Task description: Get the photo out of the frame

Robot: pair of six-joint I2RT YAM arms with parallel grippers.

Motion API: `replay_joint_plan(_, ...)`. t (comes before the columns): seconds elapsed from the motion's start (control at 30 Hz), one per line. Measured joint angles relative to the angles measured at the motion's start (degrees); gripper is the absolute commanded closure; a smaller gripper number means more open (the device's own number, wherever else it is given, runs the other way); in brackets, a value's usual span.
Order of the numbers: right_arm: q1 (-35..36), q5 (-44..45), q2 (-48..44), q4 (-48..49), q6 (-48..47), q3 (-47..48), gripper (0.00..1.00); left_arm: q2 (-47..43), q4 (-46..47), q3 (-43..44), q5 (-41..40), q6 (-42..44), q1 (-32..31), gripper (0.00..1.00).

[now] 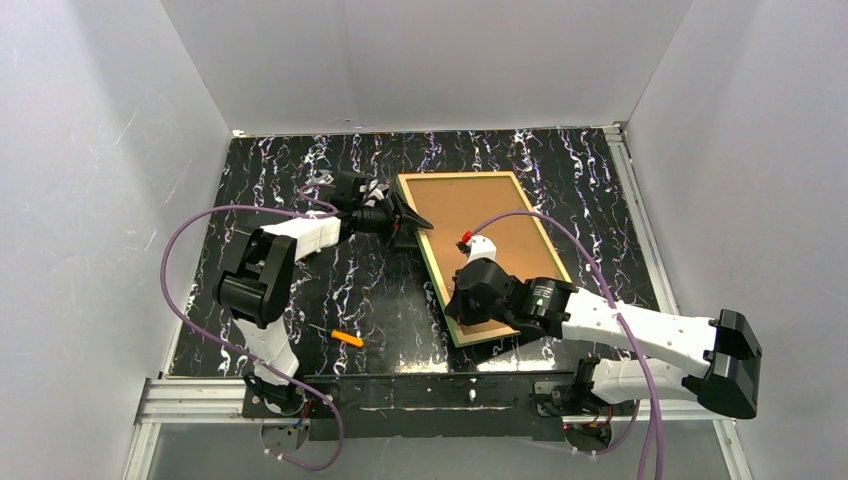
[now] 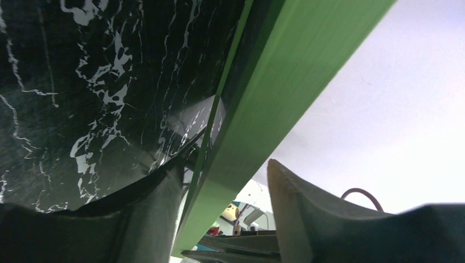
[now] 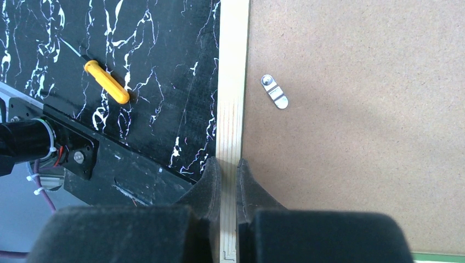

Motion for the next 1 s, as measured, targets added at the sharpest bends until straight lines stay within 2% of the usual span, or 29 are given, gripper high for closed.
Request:
replay_joint_plan(0.2, -0.3, -0.4, -0.4, 0.0, 0.0, 0.0, 0.99, 0.0, 0.3, -0.3, 0.0, 0.0, -1.4, 0.76)
replay_joint_plan(0.3, -0.4, -0.4, -0.6, -0.3, 0.0, 0.0, 0.99, 0.0, -0.5, -0.2, -0.3, 3.2, -1.4, 0.86)
replay_joint_plan(0.47, -0.3, -0.9, -0.1, -3.1, 0.2, 0.9, 0.58, -0.5, -8.4, 2.3, -1.1, 9.0, -1.7, 1.0)
replay_joint_plan(0.57, 0.0, 0.5, 1.7, -6.4, 0.2, 4.1, 0.36, -1.1, -15.0, 4.3, -2.9, 13.4, -1.8, 1.0)
replay_joint_plan(0.67, 1.5, 3.8, 4.1, -10.7, -0.5, 8.7, 0.23, -1.4, -19.9, 5.6, -4.3, 16.4, -1.6, 1.0)
replay_joint_plan(0.8, 5.4, 8.9, 9.2, -17.2, -0.9, 17.2, 0.16, -1.4, -23.8, 6.3, -5.2, 18.5, -1.6, 1.0)
replay_joint_plan(1.0, 11.0, 18.8, 24.3, -29.9, -0.5, 35.0, 0.14, -1.9, -26.6, 7.5, -5.8, 19.5, -1.6, 1.0)
